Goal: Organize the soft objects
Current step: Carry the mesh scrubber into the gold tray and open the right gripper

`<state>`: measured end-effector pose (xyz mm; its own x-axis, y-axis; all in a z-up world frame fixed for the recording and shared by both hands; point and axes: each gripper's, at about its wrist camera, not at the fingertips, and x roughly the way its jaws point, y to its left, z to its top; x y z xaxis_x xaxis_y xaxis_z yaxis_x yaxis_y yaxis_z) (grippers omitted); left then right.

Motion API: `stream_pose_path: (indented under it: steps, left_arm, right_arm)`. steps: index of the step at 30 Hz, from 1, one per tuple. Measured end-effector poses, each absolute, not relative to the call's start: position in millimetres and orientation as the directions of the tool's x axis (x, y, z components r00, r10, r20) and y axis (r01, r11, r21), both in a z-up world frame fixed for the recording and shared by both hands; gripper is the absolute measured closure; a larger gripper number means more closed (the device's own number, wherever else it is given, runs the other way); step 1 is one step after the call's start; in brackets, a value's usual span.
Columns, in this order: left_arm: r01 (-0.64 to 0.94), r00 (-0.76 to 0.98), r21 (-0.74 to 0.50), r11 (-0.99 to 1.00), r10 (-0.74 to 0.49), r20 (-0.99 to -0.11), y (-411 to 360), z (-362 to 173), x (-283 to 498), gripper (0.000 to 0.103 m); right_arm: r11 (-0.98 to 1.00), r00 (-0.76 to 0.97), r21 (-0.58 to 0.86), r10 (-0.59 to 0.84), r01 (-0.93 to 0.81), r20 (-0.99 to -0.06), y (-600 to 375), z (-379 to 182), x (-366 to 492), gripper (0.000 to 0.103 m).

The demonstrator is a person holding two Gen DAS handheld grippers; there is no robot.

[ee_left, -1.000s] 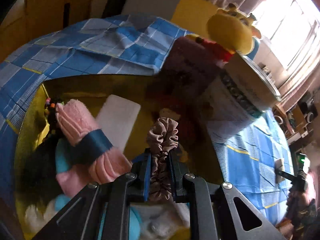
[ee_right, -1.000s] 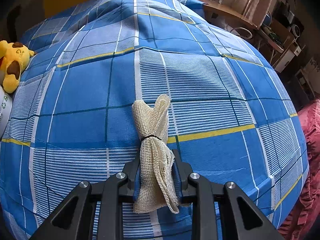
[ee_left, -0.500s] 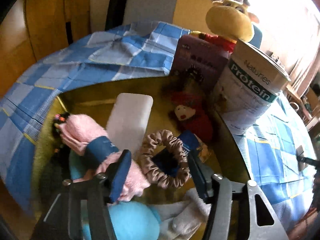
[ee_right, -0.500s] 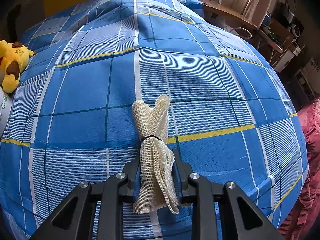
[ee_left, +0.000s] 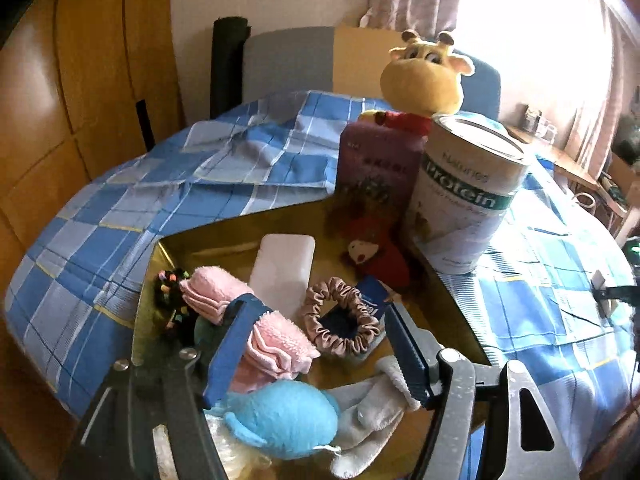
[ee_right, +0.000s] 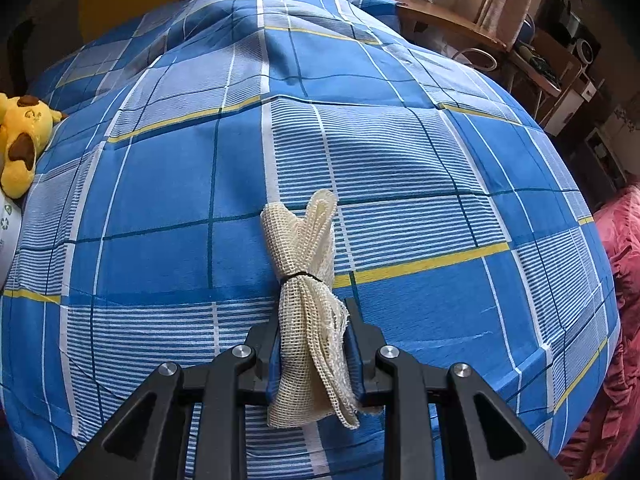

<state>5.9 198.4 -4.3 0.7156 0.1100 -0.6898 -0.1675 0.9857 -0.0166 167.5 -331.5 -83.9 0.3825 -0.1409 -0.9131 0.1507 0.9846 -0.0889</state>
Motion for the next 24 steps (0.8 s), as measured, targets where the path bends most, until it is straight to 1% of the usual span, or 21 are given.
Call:
stream_pose_path:
  steps: [6,13,18,22,24]
  left_arm:
    - [-0.141,0.724,-0.021,0.990,0.089,-0.684,198.9,-1.2,0.5,0.033]
    - [-0.130,0.715,-0.036,0.991,0.069,-0.695,203.6,-7.2,-1.9,0.033]
    - [-0.127,0.715,-0.045,0.991,0.060,-0.696,205.7,-7.7,-1.8,0.033]
    - [-0.128,0.716,-0.044,0.991,0.061,-0.696,206.5,-8.0,-1.6,0.033]
    - [-0.128,0.714,-0.049,0.991,0.058,-0.697,208.2,-8.7,-1.0,0.033]
  right_arm:
    - [0.973,0.348,-0.079,-0.153,0.217,-0.925,-329.7,-80.7,182.1,0.079]
    - [0.976,0.350,-0.043,-0.117,0.213,-0.929,-301.2,-62.2,223.2,0.081]
    - [0.986,0.407,-0.029,-0.093,0.161,-0.909,-256.8,-19.1,268.3,0.082]
    - [0.996,0.487,-0.030,-0.065,0.079,-0.871,-203.9,38.8,304.3,0.082]
    - [0.999,0.543,-0.039,-0.044,0.021,-0.839,-169.4,78.2,321.0,0.082]
